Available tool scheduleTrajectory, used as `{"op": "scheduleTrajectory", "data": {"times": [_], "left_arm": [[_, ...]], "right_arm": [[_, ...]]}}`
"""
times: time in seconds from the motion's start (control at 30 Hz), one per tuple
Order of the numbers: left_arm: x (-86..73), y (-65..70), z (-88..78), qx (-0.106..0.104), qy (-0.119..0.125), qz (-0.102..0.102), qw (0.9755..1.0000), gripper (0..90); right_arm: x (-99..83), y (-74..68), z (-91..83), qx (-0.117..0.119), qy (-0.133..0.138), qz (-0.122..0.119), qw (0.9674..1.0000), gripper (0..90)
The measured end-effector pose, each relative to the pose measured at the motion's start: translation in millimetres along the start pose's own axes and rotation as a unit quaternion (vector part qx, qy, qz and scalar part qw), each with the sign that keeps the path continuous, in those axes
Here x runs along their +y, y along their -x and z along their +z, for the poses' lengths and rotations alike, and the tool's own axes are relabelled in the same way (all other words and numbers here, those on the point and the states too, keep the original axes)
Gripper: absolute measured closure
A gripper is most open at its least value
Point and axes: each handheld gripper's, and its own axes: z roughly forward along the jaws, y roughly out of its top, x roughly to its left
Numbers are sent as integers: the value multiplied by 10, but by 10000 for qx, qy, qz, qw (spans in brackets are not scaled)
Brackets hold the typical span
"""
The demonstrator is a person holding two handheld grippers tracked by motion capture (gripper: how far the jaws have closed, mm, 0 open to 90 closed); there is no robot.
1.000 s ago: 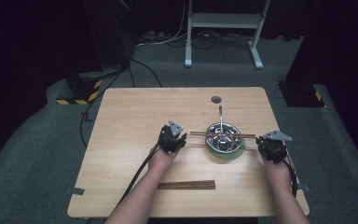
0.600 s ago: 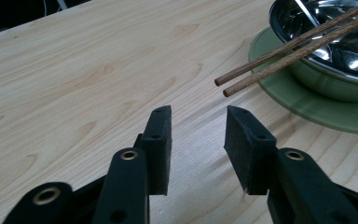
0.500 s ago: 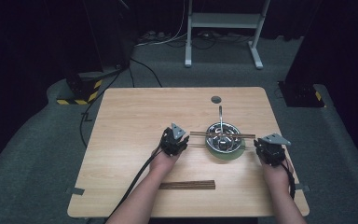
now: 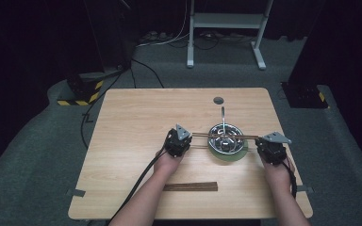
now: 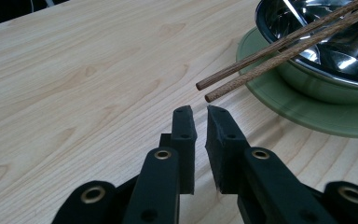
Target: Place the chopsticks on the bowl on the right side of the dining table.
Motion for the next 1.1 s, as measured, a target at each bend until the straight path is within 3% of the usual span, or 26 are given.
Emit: {"op": "scheduleTrajectory", "data": {"times": [0.47, 1.1], "left_arm": [[47, 31, 20, -46, 25, 84, 10000, 843], [57, 26, 45, -20, -13, 43, 10000, 820]], "right_arm": [[-15, 13, 13, -10, -40, 23, 10000, 801], [-49, 26, 27, -26, -72, 55, 10000, 790]]}}
